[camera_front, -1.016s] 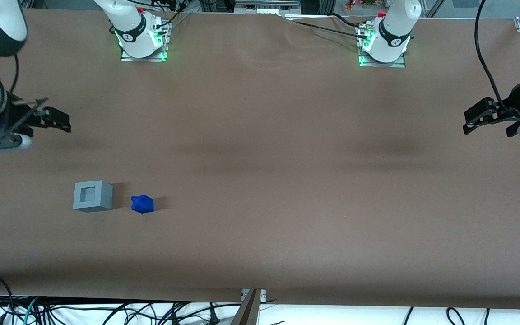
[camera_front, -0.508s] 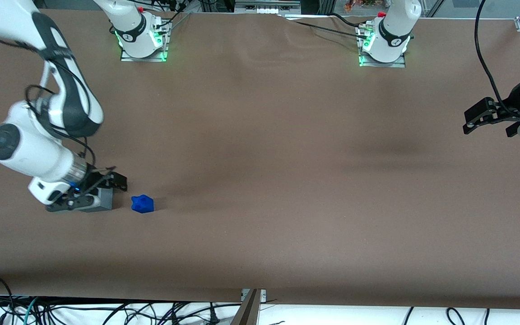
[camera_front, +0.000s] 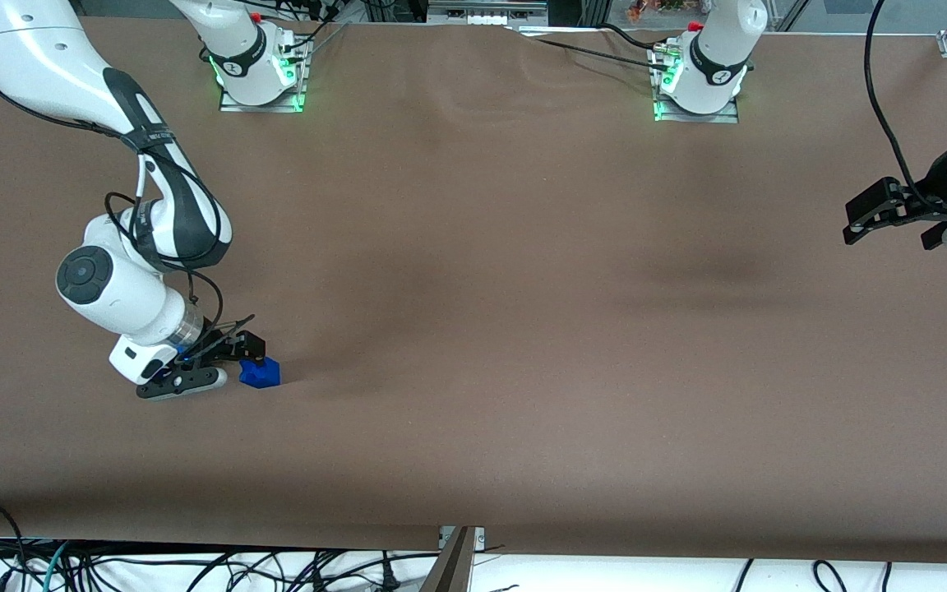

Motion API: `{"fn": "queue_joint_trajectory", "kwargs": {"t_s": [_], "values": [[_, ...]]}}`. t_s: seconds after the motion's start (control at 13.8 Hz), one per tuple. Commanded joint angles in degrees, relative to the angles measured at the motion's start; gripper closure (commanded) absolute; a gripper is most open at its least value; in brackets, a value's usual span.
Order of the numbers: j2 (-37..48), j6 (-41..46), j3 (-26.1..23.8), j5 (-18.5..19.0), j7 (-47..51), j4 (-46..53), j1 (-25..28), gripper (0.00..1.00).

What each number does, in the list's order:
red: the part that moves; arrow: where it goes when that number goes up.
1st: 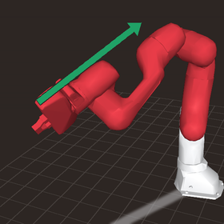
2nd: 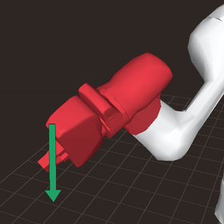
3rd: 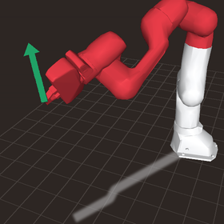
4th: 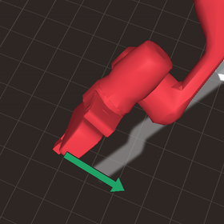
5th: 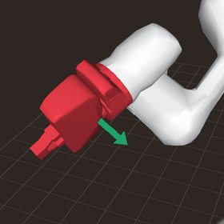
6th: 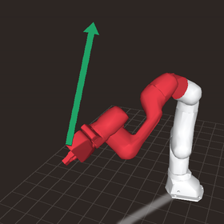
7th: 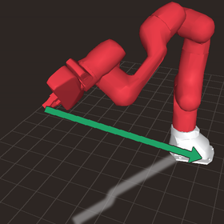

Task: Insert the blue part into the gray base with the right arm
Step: 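Close the right gripper on the blue block and lift it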

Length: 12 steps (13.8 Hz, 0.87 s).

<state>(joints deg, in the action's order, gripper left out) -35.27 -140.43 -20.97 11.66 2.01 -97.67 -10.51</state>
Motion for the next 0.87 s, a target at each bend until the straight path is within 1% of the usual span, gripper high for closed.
{"fn": "queue_joint_trajectory", "kwargs": {"t_s": [0.0, 0.15, 0.22, 0.36, 0.44, 0.58, 0.65, 0.73, 0.8], "values": [[-2.3, -4.0, -0.5, 2.5, 1.3, -0.6, -0.1, 0.03], [-3.5, -5.2, -0.5, 2.8, 1.3, -0.6, 0.0, 0.06], [-3.9, -5.7, -0.4, 2.8, 1.3, -0.6, 0.0, 0.1], [-4.5, -6.1, -0.4, 2.8, 1.3, -0.6, 0.0, 0.23], [-4.6, -6.1, -0.4, 2.8, 1.3, -0.6, 0.0, 0.34], [-4.5, -5.6, -0.3, 2.7, 1.2, -0.6, -0.1, 0.6], [-3.9, -5.0, -0.3, 2.7, 1.0, -0.6, -0.2, 0.7], [-3.0, -2.9, -0.2, 2.7, 0.7, -0.2, -0.2, 0.76], [-1.2, 0.4, -0.2, 2.7, 0.4, 0.1, -0.3, 0.77]]}}
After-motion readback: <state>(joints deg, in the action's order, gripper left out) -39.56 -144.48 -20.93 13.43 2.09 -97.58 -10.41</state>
